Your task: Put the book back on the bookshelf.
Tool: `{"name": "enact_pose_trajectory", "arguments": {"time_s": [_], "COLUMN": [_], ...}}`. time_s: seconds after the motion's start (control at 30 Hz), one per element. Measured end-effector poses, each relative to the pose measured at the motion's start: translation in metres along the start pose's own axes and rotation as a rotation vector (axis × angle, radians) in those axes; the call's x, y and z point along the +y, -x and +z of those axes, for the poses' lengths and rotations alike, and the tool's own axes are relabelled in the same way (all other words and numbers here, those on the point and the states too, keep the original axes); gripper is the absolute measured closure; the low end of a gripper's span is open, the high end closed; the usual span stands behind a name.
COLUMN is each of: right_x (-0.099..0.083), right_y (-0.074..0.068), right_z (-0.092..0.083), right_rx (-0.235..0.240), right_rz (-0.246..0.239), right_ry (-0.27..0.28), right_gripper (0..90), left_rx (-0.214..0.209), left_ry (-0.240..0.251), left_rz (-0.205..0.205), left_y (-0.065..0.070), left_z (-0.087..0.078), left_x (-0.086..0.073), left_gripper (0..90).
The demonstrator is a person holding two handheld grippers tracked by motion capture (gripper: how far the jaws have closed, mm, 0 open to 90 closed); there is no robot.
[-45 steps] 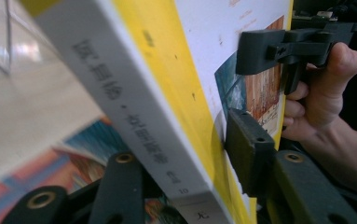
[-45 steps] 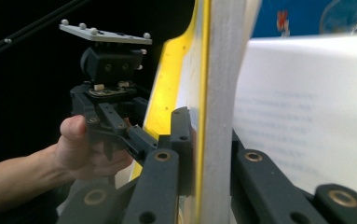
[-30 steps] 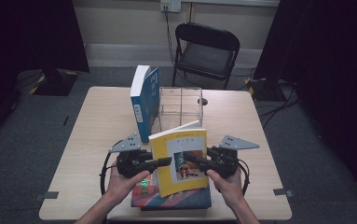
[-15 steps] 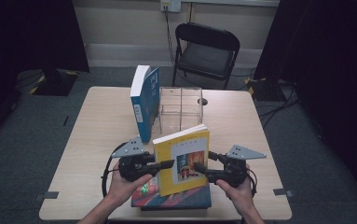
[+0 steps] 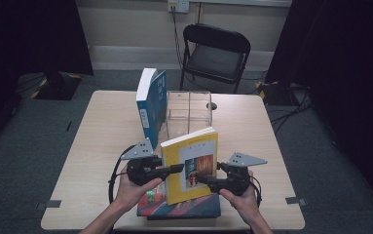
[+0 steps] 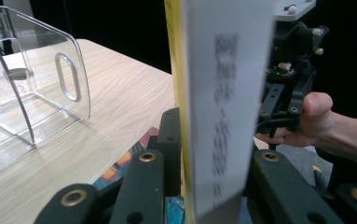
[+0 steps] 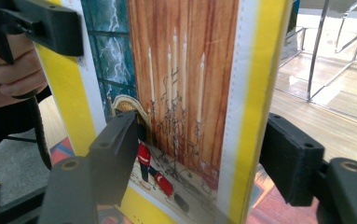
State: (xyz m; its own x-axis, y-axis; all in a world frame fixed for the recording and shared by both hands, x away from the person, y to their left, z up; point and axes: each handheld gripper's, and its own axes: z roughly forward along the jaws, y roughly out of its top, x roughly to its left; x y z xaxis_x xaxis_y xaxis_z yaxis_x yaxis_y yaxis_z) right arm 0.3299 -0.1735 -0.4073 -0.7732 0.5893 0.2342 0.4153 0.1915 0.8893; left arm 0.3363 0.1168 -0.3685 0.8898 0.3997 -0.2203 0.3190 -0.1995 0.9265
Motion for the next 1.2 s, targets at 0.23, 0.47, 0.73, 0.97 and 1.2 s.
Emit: {"name": "enact_pose_trajectory", "arguments": {"time_s": [0.23, 0.47, 0.73, 0.97, 1.2], "right_x": [0.001, 0.002, 0.016, 0.010, 0.012], "right_y": [-0.001, -0.002, 0.000, -0.005, -0.010], "right_z": [-0.002, 0.000, 0.003, 0.005, 0.005], "right_rx": [-0.001, -0.008, -0.031, -0.035, -0.031], "right_rz": [-0.010, -0.016, -0.033, -0.056, -0.059], "right_ry": [-0.001, 0.001, 0.022, 0.033, 0.028], "right_gripper": [36.1, 36.3, 33.9, 33.3, 32.2], "left_rx": [-0.023, 0.020, 0.082, 0.049, 0.045], "left_ry": [0.020, 0.008, 0.047, 0.046, 0.044], "left_rz": [-0.014, 0.000, 0.146, 0.111, 0.105], "left_y": [0.000, 0.004, 0.017, 0.016, 0.019], "left_z": [0.007, 0.011, 0.012, 0.009, 0.009], "left_x": [0.008, 0.017, 0.029, 0.019, 0.020], "left_gripper": [72.5, 75.4, 75.2, 72.5, 71.8]}}
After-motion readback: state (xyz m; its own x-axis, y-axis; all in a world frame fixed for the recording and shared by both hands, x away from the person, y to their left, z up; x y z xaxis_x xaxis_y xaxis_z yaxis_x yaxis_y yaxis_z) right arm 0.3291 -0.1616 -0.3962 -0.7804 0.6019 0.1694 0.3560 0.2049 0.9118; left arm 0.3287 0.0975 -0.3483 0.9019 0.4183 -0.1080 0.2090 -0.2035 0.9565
